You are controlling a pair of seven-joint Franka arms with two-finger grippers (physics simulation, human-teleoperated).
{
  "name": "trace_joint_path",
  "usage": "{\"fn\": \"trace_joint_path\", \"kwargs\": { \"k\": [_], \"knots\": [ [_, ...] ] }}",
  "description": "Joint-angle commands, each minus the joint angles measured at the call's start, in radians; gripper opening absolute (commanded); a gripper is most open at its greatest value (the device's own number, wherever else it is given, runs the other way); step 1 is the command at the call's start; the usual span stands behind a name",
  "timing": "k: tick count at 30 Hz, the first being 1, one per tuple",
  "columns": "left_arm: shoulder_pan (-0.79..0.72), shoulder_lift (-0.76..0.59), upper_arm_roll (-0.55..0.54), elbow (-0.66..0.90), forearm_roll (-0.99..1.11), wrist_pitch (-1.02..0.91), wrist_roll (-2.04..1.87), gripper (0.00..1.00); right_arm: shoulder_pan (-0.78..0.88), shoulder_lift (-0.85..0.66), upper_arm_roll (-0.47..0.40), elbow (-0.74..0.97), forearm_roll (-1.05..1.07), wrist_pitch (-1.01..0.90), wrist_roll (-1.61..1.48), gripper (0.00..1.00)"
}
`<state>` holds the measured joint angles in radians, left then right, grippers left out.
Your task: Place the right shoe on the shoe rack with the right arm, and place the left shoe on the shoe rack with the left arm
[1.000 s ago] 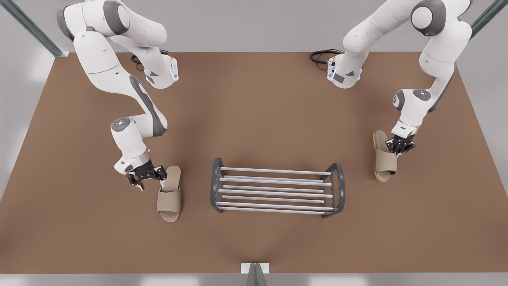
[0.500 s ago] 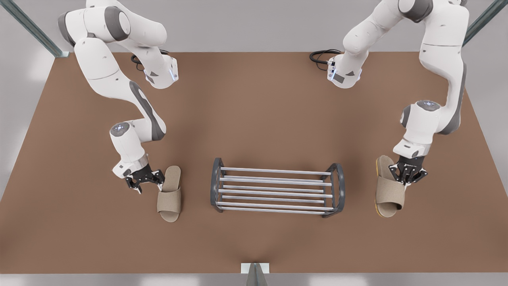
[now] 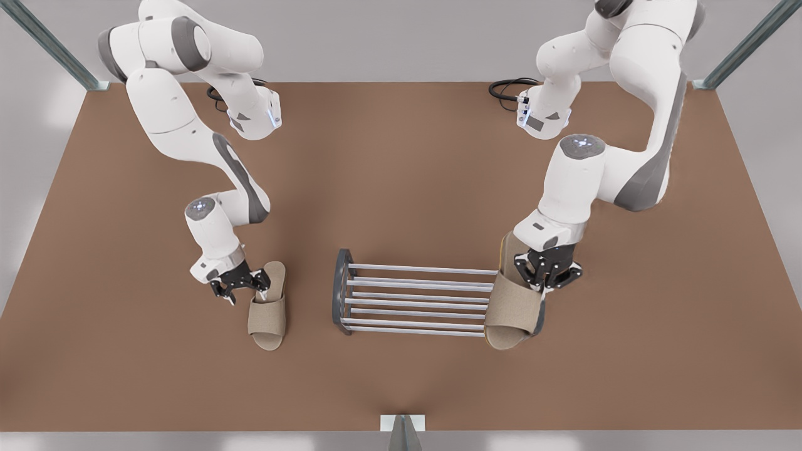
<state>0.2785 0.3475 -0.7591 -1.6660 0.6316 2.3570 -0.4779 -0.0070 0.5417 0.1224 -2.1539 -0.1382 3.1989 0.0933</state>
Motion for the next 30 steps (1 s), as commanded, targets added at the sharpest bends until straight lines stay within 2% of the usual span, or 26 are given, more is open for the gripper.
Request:
{"fn": "trace_joint_path", "kwargs": {
  "k": [1,3,7,11,18,23,24,25,26,27,30],
  "knots": [
    [-0.064,0.013,0.004,0.005,0.080,-0.193,-0.574,0.23,0.019,0.011,-0.021,0.009,0.000,0.001,0.037,1.00],
    [-0.148,0.056,0.006,0.048,0.166,-0.260,-0.680,0.23,0.022,0.017,-0.032,0.009,-0.001,0.003,0.037,1.00],
    [-0.145,0.088,0.006,0.014,0.367,-0.210,-0.795,0.23,0.024,0.034,-0.040,0.022,-0.001,0.004,0.039,1.00],
    [-0.144,0.110,0.007,-0.058,0.442,-0.154,-0.890,0.23,0.024,0.069,-0.041,0.065,-0.001,0.003,0.037,1.00],
    [-0.136,0.165,0.007,-0.070,0.540,-0.094,-0.966,0.23,0.025,0.080,-0.046,0.074,-0.001,0.003,0.037,1.00],
    [-0.102,0.151,0.006,-0.149,0.611,-0.050,-1.002,0.23,0.025,0.090,-0.044,0.074,-0.003,0.003,0.039,1.00],
    [-0.101,0.150,0.004,-0.153,0.611,-0.050,-1.004,0.23,0.022,0.090,-0.044,0.074,-0.001,0.003,0.039,0.80],
    [-0.102,0.146,0.003,-0.155,0.611,-0.051,-1.002,0.26,0.021,0.089,-0.044,0.074,0.000,0.004,0.040,0.72],
    [-0.099,0.145,0.003,-0.161,0.611,-0.050,-0.993,0.90,0.018,0.089,-0.044,0.074,0.000,0.004,0.040,0.70],
    [-0.090,0.119,0.003,-0.187,0.611,-0.048,-0.987,1.00,0.015,0.089,-0.043,0.074,0.002,0.004,0.042,0.70],
    [-0.087,0.088,-0.003,-0.228,0.611,-0.053,-0.989,1.00,0.021,0.089,-0.043,0.074,0.002,0.004,0.075,0.69]
  ]
}}
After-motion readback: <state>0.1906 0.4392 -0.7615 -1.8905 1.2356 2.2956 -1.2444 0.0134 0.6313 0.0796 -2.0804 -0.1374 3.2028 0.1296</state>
